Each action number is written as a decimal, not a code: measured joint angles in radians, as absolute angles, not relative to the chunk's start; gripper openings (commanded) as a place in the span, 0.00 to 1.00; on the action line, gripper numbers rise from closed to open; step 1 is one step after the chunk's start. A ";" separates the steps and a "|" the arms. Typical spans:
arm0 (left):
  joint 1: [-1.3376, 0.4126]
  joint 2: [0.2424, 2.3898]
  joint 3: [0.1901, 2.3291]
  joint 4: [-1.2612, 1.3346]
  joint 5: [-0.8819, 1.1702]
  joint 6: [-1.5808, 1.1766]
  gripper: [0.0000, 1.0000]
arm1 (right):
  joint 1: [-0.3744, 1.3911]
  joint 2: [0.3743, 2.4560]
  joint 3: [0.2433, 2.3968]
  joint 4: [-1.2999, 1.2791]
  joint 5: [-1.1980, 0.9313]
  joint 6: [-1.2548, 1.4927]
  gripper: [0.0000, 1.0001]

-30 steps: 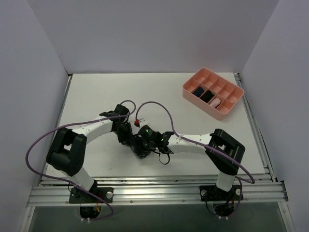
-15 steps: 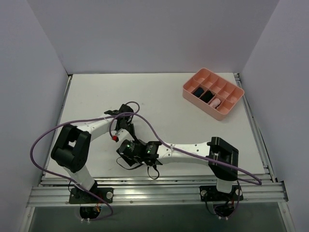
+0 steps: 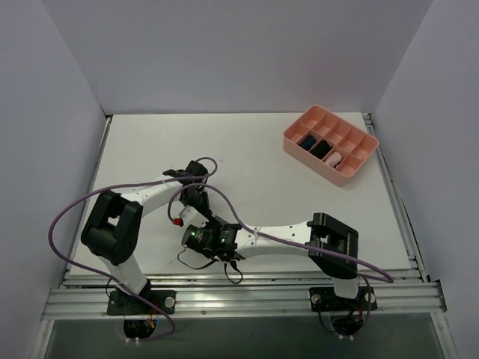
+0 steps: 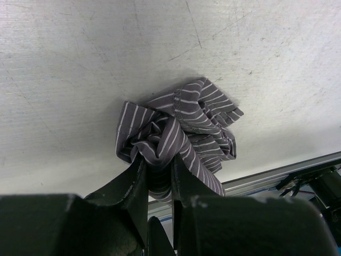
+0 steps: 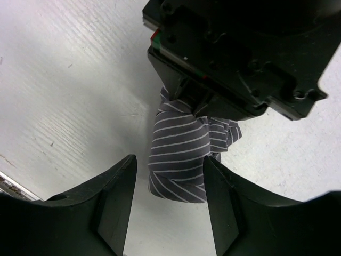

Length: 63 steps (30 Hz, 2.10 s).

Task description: Roll the underwear

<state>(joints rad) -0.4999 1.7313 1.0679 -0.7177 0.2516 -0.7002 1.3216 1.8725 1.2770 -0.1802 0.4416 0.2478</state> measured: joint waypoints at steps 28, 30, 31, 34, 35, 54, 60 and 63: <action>-0.251 1.547 1.069 -0.906 0.063 -0.683 0.52 | 1.036 1.767 0.870 0.436 -0.014 0.541 0.00; -0.249 1.533 1.060 -0.901 0.069 -0.672 0.53 | 1.002 1.781 0.858 0.491 -0.086 0.566 0.00; -0.249 1.522 1.048 -0.892 0.081 -0.668 0.54 | 0.986 1.789 0.852 0.518 -0.123 0.578 0.00; -0.250 1.488 0.991 -0.852 0.144 -0.667 0.55 | 0.938 1.813 0.830 0.604 -0.234 0.619 0.00; -0.251 1.479 0.970 -0.839 0.169 -0.667 0.55 | 0.918 1.822 0.816 0.644 -0.280 0.636 0.00; -0.301 1.494 0.859 -0.570 0.380 -0.699 0.56 | 0.796 1.931 0.712 0.990 -0.607 0.824 0.00; -0.340 1.531 0.868 -0.530 0.383 -0.722 0.56 | 0.780 1.954 0.709 1.034 -0.656 0.861 0.00; -0.353 1.565 0.894 -0.531 0.381 -0.725 0.56 | 0.766 1.965 0.707 1.047 -0.693 0.879 0.00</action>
<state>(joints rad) -0.3531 1.5654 0.8944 -0.5308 0.3809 -0.7254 0.7662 1.9648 0.7074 1.0466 -0.6926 0.8787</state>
